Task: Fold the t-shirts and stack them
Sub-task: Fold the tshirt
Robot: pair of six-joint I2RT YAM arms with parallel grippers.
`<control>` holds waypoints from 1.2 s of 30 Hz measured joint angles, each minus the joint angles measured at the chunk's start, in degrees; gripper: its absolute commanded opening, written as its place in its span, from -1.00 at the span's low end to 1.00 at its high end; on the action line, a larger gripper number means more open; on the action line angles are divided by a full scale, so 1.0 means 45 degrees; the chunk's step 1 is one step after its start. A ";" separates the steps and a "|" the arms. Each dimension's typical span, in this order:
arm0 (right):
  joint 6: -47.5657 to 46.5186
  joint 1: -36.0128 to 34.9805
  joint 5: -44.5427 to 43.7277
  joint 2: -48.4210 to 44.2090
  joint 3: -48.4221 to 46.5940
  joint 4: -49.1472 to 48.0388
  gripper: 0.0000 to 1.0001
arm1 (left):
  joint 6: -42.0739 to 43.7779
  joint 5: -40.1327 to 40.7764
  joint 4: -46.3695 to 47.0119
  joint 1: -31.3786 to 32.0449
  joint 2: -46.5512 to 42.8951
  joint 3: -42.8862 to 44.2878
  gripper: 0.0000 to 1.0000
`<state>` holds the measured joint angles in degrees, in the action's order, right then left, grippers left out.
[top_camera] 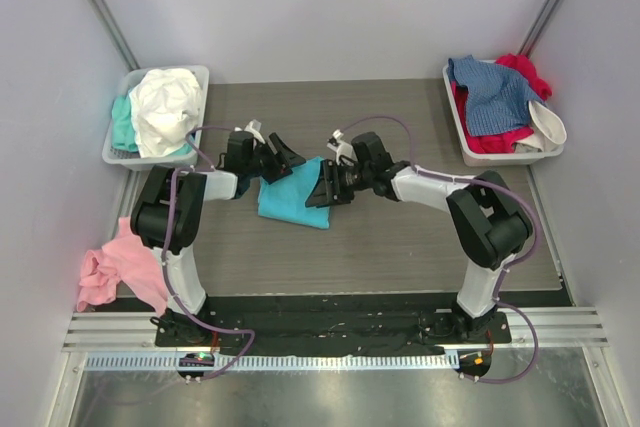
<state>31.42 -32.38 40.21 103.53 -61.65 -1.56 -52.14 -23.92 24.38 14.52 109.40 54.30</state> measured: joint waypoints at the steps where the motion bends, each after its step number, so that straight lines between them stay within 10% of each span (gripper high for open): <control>1: 0.0034 -0.0131 0.0000 -0.0005 0.0015 -0.0063 0.12 | 0.0000 -0.0005 0.0000 0.0000 0.0000 0.0000 0.35; 21: -0.0126 -0.0471 -0.0423 -0.0355 0.1107 0.0384 0.15 | 0.0141 -0.0199 -0.0738 -0.0345 -0.0335 0.0083 0.53; 36: -0.0646 0.0874 -0.2118 0.0097 -0.1987 0.0860 0.16 | 0.0685 0.0821 -0.2579 -0.0423 -0.7276 -0.0811 0.71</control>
<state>28.51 -28.45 30.68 103.96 -70.59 2.31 -49.06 -20.23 12.78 12.62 76.66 50.65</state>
